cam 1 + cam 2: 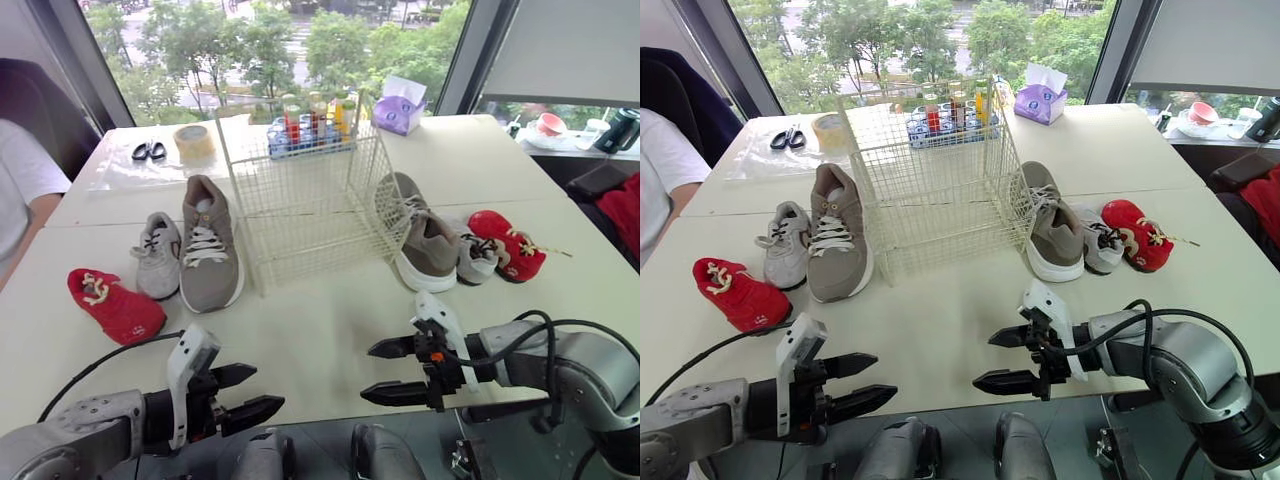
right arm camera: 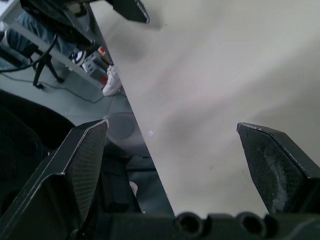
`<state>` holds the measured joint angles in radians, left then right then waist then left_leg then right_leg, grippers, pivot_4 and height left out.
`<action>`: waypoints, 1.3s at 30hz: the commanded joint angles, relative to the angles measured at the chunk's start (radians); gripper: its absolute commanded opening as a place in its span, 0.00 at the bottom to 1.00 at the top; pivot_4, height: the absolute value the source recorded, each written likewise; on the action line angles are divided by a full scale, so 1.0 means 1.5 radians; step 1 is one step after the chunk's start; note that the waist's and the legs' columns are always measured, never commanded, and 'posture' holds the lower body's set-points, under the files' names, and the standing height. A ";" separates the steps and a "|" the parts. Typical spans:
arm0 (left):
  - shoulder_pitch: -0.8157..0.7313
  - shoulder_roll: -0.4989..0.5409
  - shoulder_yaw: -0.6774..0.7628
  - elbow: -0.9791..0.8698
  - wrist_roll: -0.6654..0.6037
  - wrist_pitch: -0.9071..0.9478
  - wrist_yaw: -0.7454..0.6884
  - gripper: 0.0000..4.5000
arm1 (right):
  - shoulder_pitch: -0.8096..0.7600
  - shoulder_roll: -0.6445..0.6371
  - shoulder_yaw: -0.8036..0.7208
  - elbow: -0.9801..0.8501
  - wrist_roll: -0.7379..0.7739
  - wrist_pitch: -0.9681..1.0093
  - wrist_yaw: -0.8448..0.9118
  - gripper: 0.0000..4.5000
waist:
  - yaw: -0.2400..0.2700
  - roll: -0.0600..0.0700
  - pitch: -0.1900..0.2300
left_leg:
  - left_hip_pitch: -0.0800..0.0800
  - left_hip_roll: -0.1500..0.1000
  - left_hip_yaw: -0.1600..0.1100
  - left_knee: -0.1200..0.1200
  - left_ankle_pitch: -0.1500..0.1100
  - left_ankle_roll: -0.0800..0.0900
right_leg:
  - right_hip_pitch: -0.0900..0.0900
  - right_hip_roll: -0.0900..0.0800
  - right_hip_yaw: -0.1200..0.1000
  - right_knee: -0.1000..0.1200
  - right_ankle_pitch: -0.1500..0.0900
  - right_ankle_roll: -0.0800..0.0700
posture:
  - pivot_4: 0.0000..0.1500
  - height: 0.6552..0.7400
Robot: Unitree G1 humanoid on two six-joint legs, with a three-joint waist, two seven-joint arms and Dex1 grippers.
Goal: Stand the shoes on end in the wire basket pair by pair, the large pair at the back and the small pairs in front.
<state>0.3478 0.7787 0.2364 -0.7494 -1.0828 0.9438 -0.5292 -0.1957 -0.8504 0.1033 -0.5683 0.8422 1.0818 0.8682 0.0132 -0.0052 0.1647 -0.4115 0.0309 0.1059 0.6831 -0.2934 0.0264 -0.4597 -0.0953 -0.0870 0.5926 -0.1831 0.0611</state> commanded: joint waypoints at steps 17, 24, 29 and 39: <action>-0.029 -0.013 0.021 0.001 -0.044 -0.028 0.008 0.99 | 0.010 0.012 0.006 0.008 -0.088 -0.137 0.024 1.00 | 0.000 0.000 0.000 | 0.000 0.000 0.000 0.000 0.000 0.000 | 0.000 0.000 0.000 -0.001 0.000 0.000 | 1.00 1.00; 0.000 -0.002 0.016 -0.002 -0.014 -0.055 -0.044 0.99 | 0.020 -0.047 0.021 0.029 -0.140 -0.188 0.092 1.00 | 0.000 0.000 0.001 | 0.000 0.000 0.000 0.000 -0.001 -0.001 | 0.000 0.000 -0.001 -0.001 0.000 0.000 | 1.00 1.00; -0.076 0.066 0.000 0.057 0.076 -0.102 -0.135 0.99 | -0.008 -0.150 -0.047 0.031 -0.083 -0.180 0.223 1.00 | 0.002 0.001 0.002 | 0.000 -0.001 0.000 0.000 -0.001 -0.001 | 0.000 0.000 -0.001 -0.001 0.000 0.000 | 1.00 1.00; -0.331 0.206 0.080 0.087 -0.179 0.015 -0.174 0.99 | -0.471 -0.109 0.078 0.366 -0.280 -0.347 0.355 1.00 | -0.012 0.000 0.009 | -0.004 0.000 0.002 0.000 0.000 0.000 | -0.002 0.000 -0.004 0.001 0.001 -0.002 | 1.00 1.00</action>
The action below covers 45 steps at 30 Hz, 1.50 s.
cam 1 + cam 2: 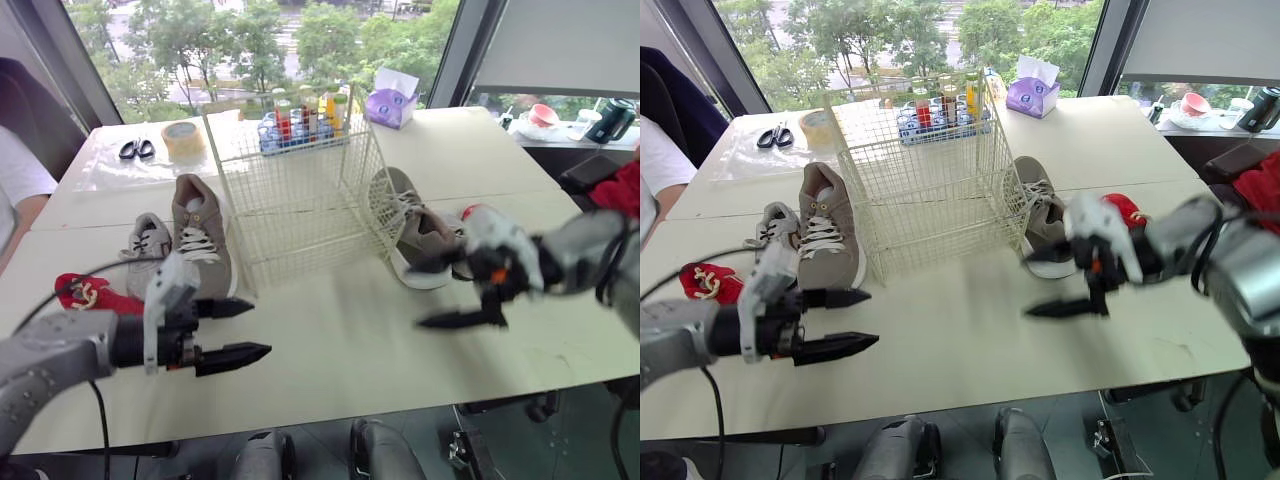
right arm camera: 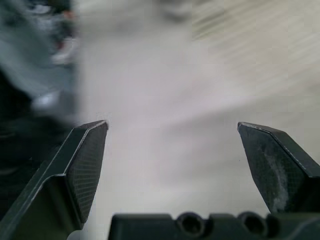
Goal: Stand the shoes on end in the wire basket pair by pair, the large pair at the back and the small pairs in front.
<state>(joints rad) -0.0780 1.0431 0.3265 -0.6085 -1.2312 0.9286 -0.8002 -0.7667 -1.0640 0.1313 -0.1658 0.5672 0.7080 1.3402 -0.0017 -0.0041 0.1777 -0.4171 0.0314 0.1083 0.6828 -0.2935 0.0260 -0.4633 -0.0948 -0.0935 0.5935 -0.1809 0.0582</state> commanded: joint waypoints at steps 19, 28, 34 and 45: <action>0.029 0.060 0.060 -0.070 -0.183 0.036 0.116 1.00 | -0.266 0.286 0.193 0.563 -0.385 -0.475 0.112 0.60 | -0.007 0.001 0.002 | -0.001 0.000 0.000 0.001 0.006 -0.010 | -0.001 0.003 0.000 0.003 0.001 0.003 | 1.00 1.00; 0.031 0.052 0.052 -0.083 -0.179 0.020 0.128 1.00 | -0.299 0.318 0.178 0.623 -0.444 -0.504 0.064 0.00 | -0.008 0.001 0.002 | 0.000 0.000 -0.001 0.001 0.006 -0.011 | 0.001 0.003 0.000 0.003 0.001 0.003 | 1.00 1.00; 0.036 0.041 0.040 -0.083 -0.160 0.011 0.126 1.00 | -0.274 0.311 0.143 0.517 -0.437 -0.377 0.012 0.00 | -0.006 0.001 0.003 | 0.002 0.000 -0.001 0.001 0.007 -0.012 | 0.002 0.004 0.000 0.004 0.002 0.002 | 1.00 1.00; 0.024 0.022 0.004 -0.077 -0.136 0.008 0.112 1.00 | -0.132 0.270 0.132 0.159 -0.398 -0.147 0.009 0.00 | -0.009 0.001 0.002 | 0.001 0.000 -0.001 0.001 0.007 -0.012 | 0.001 0.004 0.000 0.003 0.002 0.002 | 1.00 1.00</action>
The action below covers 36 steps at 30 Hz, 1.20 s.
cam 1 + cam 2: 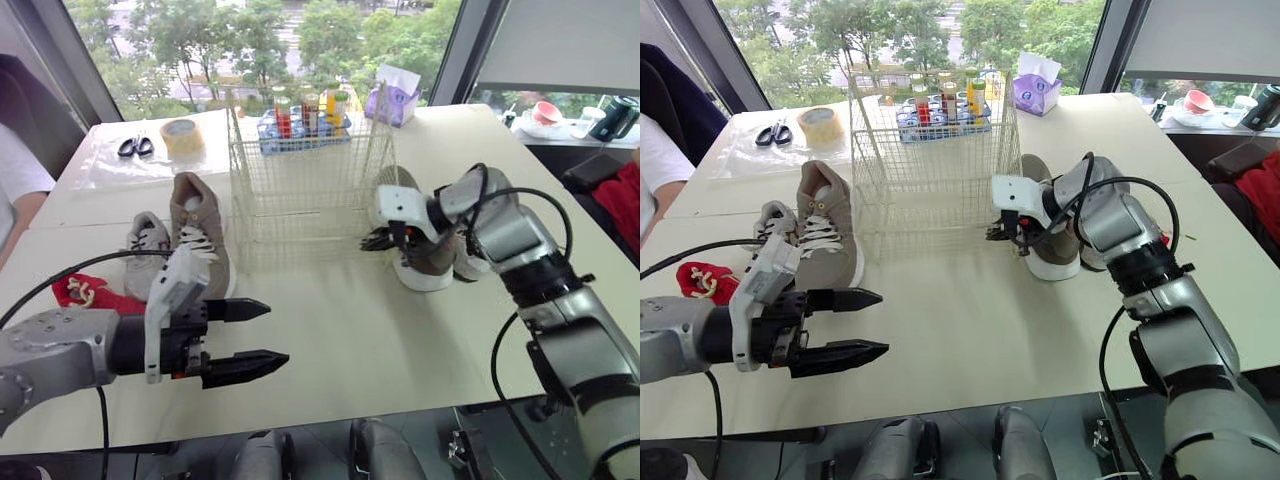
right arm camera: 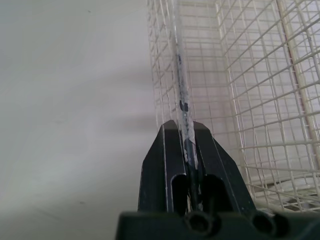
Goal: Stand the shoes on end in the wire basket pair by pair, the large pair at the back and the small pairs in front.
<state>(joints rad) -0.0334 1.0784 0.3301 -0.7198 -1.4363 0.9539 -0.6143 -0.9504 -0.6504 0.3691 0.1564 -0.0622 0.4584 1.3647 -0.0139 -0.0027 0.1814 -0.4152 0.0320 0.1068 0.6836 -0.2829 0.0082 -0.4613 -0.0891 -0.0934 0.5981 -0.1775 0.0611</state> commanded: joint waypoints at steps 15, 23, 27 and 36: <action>-0.024 -0.016 -0.031 0.023 0.053 -0.007 -0.047 1.00 | -0.010 0.017 0.002 -0.058 0.002 0.035 -0.046 0.00 | 0.000 0.000 0.000 | 0.001 0.000 0.000 0.000 0.000 0.000 | 0.001 0.001 0.000 0.001 0.000 -0.001 | 1.00 1.00; -0.026 -0.024 -0.039 0.031 0.063 -0.005 -0.052 1.00 | 0.007 -0.006 -0.003 -0.076 0.011 0.024 -0.036 0.80 | 0.002 0.000 0.000 | 0.001 0.000 0.000 0.000 0.000 0.000 | 0.001 0.001 0.000 0.001 0.000 -0.001 | 1.00 1.00; -0.015 -0.033 -0.023 0.048 0.037 0.001 -0.048 1.00 | -0.009 -0.030 -0.090 -0.127 0.114 0.090 0.004 0.99 | 0.002 0.000 0.000 | 0.001 0.000 0.000 0.000 0.000 0.000 | 0.001 0.001 0.000 0.001 0.000 -0.001 | 1.00 1.00; -0.009 -0.140 -0.030 0.080 0.088 -0.058 0.040 1.00 | -0.029 -0.033 -0.344 -0.221 0.301 0.312 -0.157 0.99 | 0.002 0.000 -0.001 | 0.004 0.001 0.000 0.000 -0.002 0.004 | 0.003 0.000 0.001 0.001 0.000 -0.001 | 1.00 1.00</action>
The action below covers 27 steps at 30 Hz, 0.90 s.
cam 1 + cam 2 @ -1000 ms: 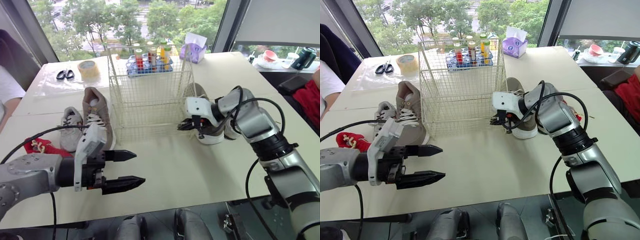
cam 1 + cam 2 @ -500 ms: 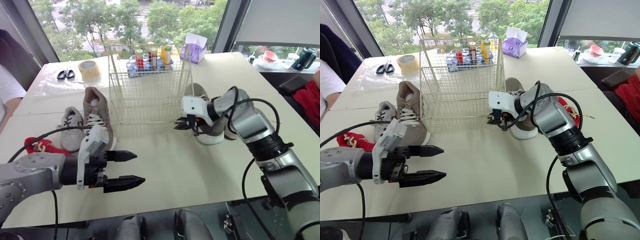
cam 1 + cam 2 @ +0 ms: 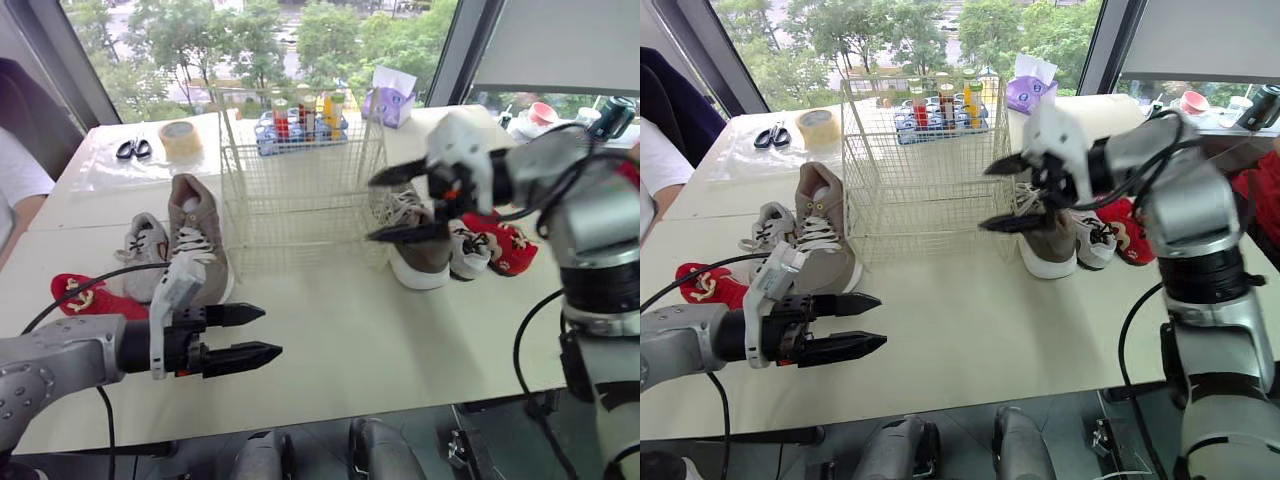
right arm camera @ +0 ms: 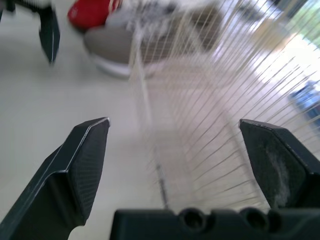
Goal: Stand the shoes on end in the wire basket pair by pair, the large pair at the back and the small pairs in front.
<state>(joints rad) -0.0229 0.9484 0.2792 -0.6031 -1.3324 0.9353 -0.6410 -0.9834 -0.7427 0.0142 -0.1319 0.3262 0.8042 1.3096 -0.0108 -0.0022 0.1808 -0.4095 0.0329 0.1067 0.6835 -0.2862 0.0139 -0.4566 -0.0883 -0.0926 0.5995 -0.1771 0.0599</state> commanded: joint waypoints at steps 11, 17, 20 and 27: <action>-0.017 -0.218 -0.133 -0.063 0.148 -0.091 0.180 1.00 | 0.381 0.270 -0.369 -0.279 0.058 0.106 -0.535 0.99 | 0.016 -0.003 -0.004 | 0.000 0.000 0.001 0.000 0.000 0.000 | 0.001 0.000 0.001 0.000 0.001 -0.001 | 1.00 1.00; -0.005 -0.216 -0.158 -0.065 0.178 -0.097 0.150 1.00 | 0.474 0.307 -0.278 -0.313 0.041 0.042 -0.591 0.99 | 0.000 0.000 -0.004 | 0.001 0.000 0.001 0.000 0.000 0.001 | 0.000 0.001 0.002 0.001 0.000 -0.004 | 1.00 1.00; -0.011 -0.221 -0.165 -0.058 0.201 -0.102 0.148 1.00 | 0.493 0.289 -0.239 -0.243 -0.021 -0.060 -0.612 0.99 | -0.001 0.000 -0.004 | 0.002 0.000 0.000 0.000 0.000 0.000 | 0.001 0.001 0.002 0.002 0.000 -0.004 | 1.00 1.00; -0.021 -0.220 -0.165 -0.049 0.219 -0.101 0.137 1.00 | 0.466 0.309 -0.191 -0.086 -0.036 -0.188 -0.623 0.99 | -0.001 -0.001 -0.004 | 0.002 0.000 0.000 0.000 0.000 0.001 | 0.001 0.001 0.002 0.001 0.000 -0.004 | 1.00 1.00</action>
<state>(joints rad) -0.0492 0.6178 0.0241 -0.6663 -1.0117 0.7998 -0.4224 -0.2640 -0.2830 -0.2793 -0.2716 0.2772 0.5705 0.3810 -0.0126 -0.0033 0.1750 -0.4071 0.0327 0.1070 0.6834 -0.2859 0.0150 -0.4552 -0.0861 -0.0894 0.6011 -0.1772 0.0543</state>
